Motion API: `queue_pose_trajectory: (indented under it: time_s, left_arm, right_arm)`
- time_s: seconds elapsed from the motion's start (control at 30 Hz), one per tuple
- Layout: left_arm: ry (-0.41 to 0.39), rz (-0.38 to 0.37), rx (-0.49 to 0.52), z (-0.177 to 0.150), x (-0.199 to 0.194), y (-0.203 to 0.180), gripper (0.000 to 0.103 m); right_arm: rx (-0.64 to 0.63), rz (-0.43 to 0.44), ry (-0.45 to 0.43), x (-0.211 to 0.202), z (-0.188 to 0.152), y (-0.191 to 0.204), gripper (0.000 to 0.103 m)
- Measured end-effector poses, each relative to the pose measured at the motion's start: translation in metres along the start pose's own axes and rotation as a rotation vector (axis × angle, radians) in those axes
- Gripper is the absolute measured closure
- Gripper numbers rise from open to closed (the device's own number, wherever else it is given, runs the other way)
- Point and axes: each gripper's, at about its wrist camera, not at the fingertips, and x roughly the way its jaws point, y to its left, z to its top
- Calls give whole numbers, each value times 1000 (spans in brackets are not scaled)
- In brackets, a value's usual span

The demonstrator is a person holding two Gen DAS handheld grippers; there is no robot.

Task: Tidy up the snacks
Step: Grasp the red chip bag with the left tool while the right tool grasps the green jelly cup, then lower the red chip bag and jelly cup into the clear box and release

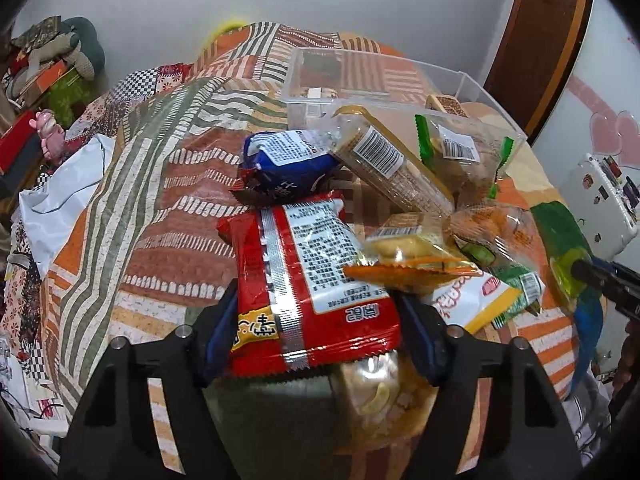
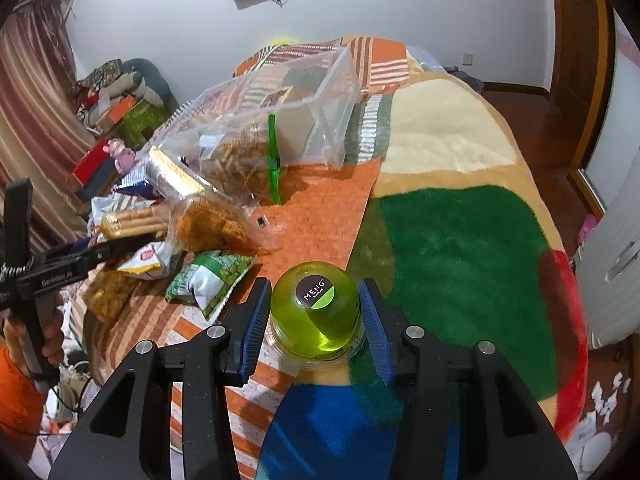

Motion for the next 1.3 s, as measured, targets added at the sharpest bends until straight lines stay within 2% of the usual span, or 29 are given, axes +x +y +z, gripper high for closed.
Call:
queue_pose_trajectory:
  time_s: [0.3, 0.47, 0.7, 0.93, 1.3]
  left_arm:
    - [-80, 15, 2, -1, -42, 6, 34]
    - [-151, 13, 18, 10, -68, 4, 34]
    - [-216, -18, 45, 39, -82, -4, 34]
    - [-266, -45, 79, 73, -76, -17, 34]
    - [-261, -70, 104, 126, -32, -30, 34]
  right_arm:
    - [-4, 8, -63, -10, 18, 5, 61]
    - [-11, 20, -106, -16, 31, 11, 61]
    - [-47, 37, -178, -19, 58, 23, 61]
    - [-76, 54, -241, -17, 83, 36, 61]
    - [-93, 26, -272, 6, 121, 38, 61]
